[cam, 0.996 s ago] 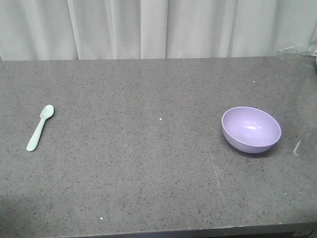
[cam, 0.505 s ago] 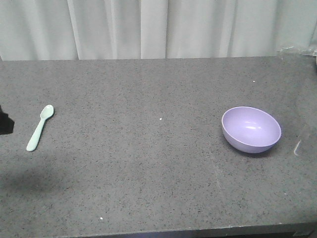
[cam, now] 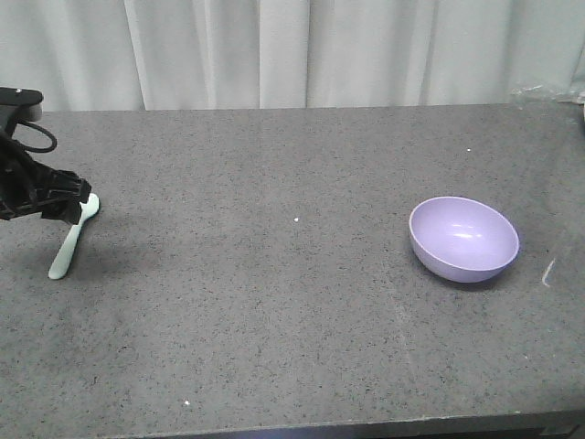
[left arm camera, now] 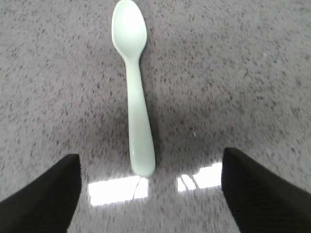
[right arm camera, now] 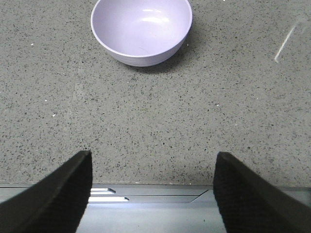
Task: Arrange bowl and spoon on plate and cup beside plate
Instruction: 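Lower the open left gripper onto the pale green spoon handle, then close the left gripper on the spoon handle and lift it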
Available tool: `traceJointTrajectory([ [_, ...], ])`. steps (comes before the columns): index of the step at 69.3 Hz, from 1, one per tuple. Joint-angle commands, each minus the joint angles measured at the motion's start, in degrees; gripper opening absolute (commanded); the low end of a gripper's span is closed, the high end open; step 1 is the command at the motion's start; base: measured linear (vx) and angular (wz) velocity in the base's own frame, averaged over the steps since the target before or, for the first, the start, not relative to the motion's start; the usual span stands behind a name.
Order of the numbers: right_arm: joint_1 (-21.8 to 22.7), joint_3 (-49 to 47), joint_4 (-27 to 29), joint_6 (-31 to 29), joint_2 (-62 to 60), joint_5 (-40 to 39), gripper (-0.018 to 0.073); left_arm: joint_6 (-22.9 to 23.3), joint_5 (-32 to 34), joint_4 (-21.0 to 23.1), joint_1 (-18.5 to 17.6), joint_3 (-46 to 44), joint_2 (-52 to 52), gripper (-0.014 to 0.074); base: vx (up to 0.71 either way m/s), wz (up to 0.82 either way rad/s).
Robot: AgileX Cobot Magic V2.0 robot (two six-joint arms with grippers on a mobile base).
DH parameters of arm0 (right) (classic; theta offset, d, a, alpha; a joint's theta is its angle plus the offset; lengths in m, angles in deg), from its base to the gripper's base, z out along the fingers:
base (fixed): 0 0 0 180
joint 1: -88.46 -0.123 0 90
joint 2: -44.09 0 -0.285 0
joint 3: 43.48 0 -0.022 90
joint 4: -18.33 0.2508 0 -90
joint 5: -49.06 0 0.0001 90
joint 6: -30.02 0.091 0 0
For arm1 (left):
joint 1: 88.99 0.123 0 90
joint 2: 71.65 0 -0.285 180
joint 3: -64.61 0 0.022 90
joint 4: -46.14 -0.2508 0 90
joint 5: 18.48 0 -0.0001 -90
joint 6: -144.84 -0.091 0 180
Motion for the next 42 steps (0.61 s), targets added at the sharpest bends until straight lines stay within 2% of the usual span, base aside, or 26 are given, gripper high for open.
traceJointTrajectory([
  [1, 0.28, -1.84, 0.32, 0.03, 0.40, -3.39, 0.0517, 0.75, 3.98, -0.01, 0.15, -3.85, -0.79, 0.0556, 0.00, 0.00],
  [42, 0.28, -1.84, 0.45, 0.03, 0.40, -4.17, 0.0517, 0.88, 8.41, -0.06, 0.15, -6.71, -12.45, 0.0556, 0.00, 0.00],
])
